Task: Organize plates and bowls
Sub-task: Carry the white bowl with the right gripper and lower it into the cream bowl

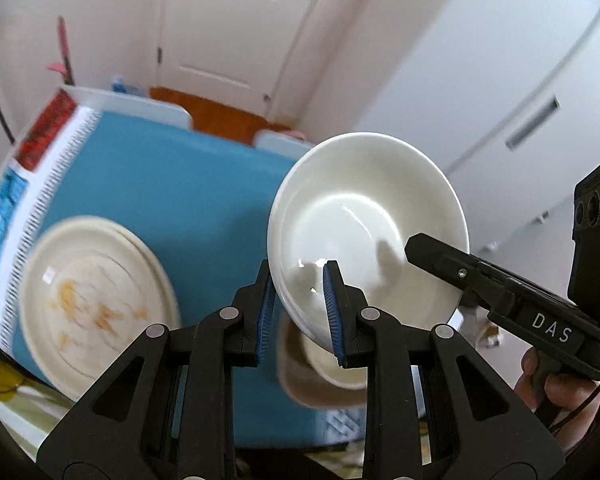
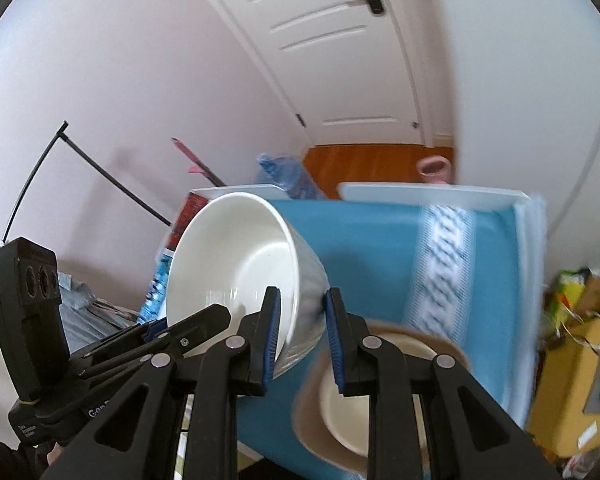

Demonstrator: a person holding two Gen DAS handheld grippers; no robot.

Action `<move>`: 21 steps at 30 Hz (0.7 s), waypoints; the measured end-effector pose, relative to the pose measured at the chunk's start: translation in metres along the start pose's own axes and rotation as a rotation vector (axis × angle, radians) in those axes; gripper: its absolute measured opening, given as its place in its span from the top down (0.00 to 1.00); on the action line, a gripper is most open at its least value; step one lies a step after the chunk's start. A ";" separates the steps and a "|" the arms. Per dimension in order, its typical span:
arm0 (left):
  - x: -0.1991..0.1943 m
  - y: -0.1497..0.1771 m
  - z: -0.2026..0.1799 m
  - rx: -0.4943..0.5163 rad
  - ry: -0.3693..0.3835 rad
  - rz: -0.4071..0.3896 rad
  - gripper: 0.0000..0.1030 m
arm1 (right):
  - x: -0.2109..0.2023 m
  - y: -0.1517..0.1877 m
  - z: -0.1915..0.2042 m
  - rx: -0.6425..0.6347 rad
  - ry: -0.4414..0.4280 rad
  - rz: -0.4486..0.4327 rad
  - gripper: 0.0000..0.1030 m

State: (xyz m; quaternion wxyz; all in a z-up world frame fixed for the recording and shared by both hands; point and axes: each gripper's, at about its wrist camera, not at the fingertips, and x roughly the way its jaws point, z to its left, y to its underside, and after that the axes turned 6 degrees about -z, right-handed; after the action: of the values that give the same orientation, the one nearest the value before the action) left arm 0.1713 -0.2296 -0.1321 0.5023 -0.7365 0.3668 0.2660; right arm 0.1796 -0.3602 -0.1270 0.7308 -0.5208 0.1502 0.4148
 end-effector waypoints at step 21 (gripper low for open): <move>0.073 0.062 -0.045 0.314 -0.092 0.223 0.79 | 0.011 0.076 -0.060 0.085 0.154 0.091 0.80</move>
State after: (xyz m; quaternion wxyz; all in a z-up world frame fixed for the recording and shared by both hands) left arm 0.1654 -0.3055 -0.2055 0.5945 -0.5911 0.4598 0.2929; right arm 0.1417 -0.3994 -0.2072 0.7189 -0.5124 0.2471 0.3995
